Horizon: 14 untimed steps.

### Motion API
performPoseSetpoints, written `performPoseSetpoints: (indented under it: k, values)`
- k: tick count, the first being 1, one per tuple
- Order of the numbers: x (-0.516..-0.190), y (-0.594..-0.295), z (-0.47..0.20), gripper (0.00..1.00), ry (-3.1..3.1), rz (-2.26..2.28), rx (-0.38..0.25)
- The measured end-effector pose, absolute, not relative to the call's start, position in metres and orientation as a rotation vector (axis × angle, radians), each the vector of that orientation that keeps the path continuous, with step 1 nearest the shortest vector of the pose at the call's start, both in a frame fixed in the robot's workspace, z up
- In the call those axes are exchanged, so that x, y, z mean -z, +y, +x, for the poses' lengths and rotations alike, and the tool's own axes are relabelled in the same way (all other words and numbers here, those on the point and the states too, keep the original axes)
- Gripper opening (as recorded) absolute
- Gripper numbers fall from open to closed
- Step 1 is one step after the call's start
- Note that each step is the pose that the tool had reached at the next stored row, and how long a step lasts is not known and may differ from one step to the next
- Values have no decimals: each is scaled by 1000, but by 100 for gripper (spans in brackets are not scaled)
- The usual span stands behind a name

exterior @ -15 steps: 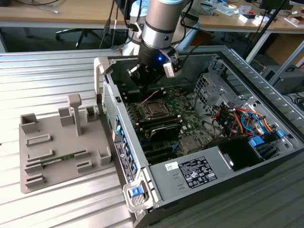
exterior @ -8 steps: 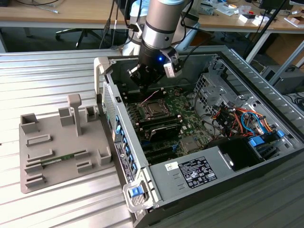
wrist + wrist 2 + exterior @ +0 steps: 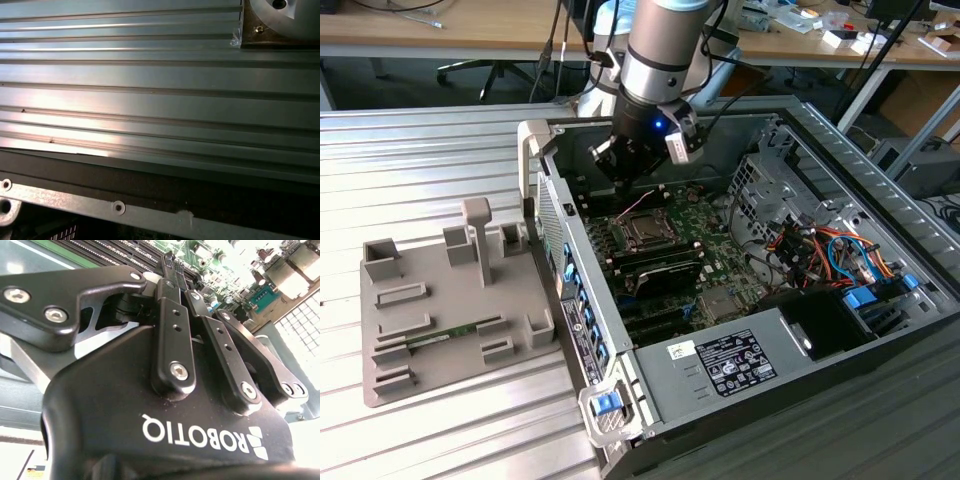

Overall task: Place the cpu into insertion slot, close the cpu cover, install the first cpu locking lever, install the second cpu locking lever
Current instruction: 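Install the first cpu locking lever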

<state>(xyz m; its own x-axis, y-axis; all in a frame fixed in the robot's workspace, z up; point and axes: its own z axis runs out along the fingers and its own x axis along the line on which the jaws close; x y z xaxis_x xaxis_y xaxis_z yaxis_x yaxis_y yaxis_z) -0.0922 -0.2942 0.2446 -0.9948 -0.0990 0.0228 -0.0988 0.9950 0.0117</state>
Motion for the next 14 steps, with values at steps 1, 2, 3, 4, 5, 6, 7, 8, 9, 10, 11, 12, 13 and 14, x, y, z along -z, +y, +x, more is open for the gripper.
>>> performPoseSetpoints:
  k: [1, 2, 3, 4, 5, 6, 7, 8, 9, 10, 11, 12, 13, 14]
  values:
    - [-245, -294, -92, 10, -3114, 154, 16]
    - [-245, -294, -92, 10, -3114, 154, 16]
    - [-245, -294, -92, 10, -3114, 154, 16]
    - [-244, -294, -91, 10, -3114, 154, 16]
    - [-244, -294, -91, 10, -3114, 154, 16]
    - [-244, -294, -91, 10, -3114, 154, 16]
    - [-244, -294, -91, 10, -3114, 154, 16]
    - [-244, -294, -91, 10, -3114, 154, 16]
    - [-244, -294, -91, 10, -3114, 154, 16]
    - [-244, -294, -90, 10, -3114, 154, 16]
    - [-244, -294, -90, 10, -3114, 154, 16]
    - [-244, -294, -90, 10, -3114, 154, 16]
    - [-244, -294, -90, 10, -3114, 154, 16]
    - [-244, -294, -90, 10, -3114, 154, 16]
